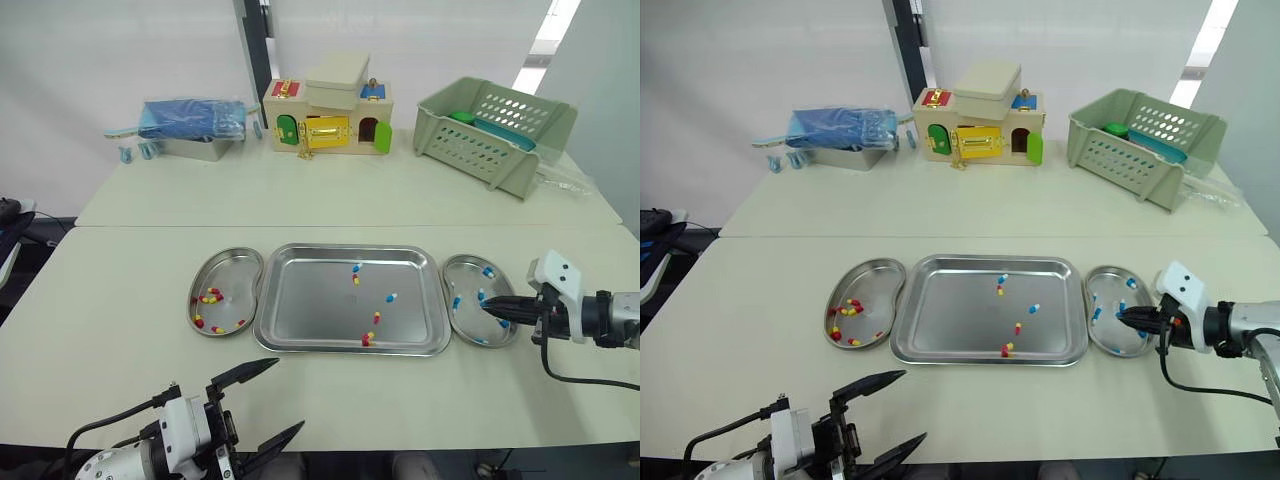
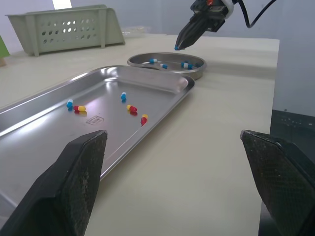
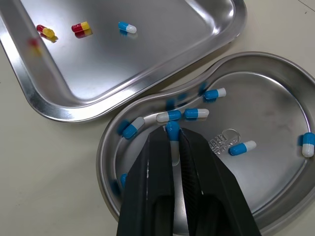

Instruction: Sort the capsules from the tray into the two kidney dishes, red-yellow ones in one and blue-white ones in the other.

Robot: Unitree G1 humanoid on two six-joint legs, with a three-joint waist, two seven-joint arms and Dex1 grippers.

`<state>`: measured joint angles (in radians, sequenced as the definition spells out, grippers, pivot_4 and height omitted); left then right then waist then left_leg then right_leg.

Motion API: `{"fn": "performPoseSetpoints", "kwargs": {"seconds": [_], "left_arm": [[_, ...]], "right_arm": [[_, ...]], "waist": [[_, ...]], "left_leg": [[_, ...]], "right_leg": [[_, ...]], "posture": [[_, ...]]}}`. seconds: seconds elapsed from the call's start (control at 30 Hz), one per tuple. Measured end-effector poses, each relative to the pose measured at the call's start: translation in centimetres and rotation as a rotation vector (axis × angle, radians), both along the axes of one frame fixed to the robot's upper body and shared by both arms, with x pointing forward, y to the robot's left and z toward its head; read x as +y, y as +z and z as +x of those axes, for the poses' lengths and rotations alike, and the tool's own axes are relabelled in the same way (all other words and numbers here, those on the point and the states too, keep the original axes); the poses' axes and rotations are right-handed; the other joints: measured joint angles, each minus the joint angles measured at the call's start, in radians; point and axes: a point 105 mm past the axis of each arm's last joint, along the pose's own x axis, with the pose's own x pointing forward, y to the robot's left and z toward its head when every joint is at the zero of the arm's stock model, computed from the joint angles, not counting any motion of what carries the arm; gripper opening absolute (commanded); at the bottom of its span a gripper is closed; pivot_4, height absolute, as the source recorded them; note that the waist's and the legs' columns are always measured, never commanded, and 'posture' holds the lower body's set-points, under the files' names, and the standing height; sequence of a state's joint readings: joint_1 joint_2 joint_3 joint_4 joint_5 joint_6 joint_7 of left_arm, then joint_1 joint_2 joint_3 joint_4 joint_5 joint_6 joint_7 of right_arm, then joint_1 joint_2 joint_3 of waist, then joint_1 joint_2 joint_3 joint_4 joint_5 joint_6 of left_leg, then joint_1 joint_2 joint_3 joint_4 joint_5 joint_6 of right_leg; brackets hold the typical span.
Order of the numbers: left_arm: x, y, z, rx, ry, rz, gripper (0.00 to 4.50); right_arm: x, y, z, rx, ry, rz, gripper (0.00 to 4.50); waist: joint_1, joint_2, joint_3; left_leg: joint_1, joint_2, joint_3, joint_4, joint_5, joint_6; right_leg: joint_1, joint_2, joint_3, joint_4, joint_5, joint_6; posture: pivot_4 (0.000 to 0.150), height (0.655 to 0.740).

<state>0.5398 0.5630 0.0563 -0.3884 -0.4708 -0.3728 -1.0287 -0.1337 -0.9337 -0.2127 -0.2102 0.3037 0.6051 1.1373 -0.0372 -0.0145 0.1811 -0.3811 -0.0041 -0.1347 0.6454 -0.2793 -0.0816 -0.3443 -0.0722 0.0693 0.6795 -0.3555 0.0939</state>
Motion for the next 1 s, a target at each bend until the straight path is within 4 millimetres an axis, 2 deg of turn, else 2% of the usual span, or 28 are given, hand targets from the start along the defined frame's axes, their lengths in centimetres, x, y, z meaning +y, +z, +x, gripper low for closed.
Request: {"fn": "performPoseSetpoints", "kwargs": {"seconds": [0.33,0.4,0.43,0.73,0.83,1.0], "left_arm": [[0.0,-0.1,0.1,0.012,0.015,-0.003,4.50],[0.0,-0.1,0.0,0.015,0.021,-0.008,4.50],[0.0,-0.2,0.0,0.016,0.022,-0.008,4.50],[0.2,-0.4,0.0,0.015,0.037,-0.009,4.50],[0.9,-0.1,0.9,-0.003,0.106,-0.017,4.50],[2.7,-0.2,1.2,0.006,0.214,-0.002,4.50]], "right_arm": [[-0.1,0.1,0.3,-0.015,-0.015,0.026,3.60],[-0.1,0.1,0.3,-0.017,-0.011,0.029,4.28],[0.0,0.2,0.3,-0.017,-0.009,0.032,4.46],[0.6,0.4,-0.9,-0.002,0.049,0.102,4.46],[1.6,1.6,-1.5,-0.048,0.094,0.179,4.46],[3.7,0.7,-3.6,-0.045,0.178,0.284,4.46]], "waist": [[0.001,0.000,0.000],[0.002,0.000,0.000],[0.002,0.000,0.000],[0.004,0.000,0.000],[0.005,0.000,0.000],[0.006,-0.002,0.000]], "left_leg": [[0.000,0.000,0.000,0.000,0.000,0.000],[0.000,0.000,0.000,0.000,0.000,0.000],[0.000,0.000,0.000,0.000,0.000,0.000],[0.000,0.000,0.000,0.000,0.000,0.000],[0.001,0.000,-0.001,0.000,0.000,0.000],[0.001,0.000,-0.001,0.000,0.000,0.000]], "right_leg": [[0.000,0.000,0.000,0.000,0.000,0.000],[0.000,0.000,0.000,0.000,0.000,0.000],[0.000,0.000,0.000,0.000,0.000,0.000],[0.001,0.000,0.000,-0.001,0.000,0.000],[0.001,0.000,-0.001,-0.001,0.000,0.000],[0.002,0.000,-0.001,-0.002,0.000,0.000]], "posture": [[0.150,0.7400],[0.150,0.7400],[0.150,0.7400],[0.150,0.7400],[0.150,0.7400],[0.150,0.7400]]}}
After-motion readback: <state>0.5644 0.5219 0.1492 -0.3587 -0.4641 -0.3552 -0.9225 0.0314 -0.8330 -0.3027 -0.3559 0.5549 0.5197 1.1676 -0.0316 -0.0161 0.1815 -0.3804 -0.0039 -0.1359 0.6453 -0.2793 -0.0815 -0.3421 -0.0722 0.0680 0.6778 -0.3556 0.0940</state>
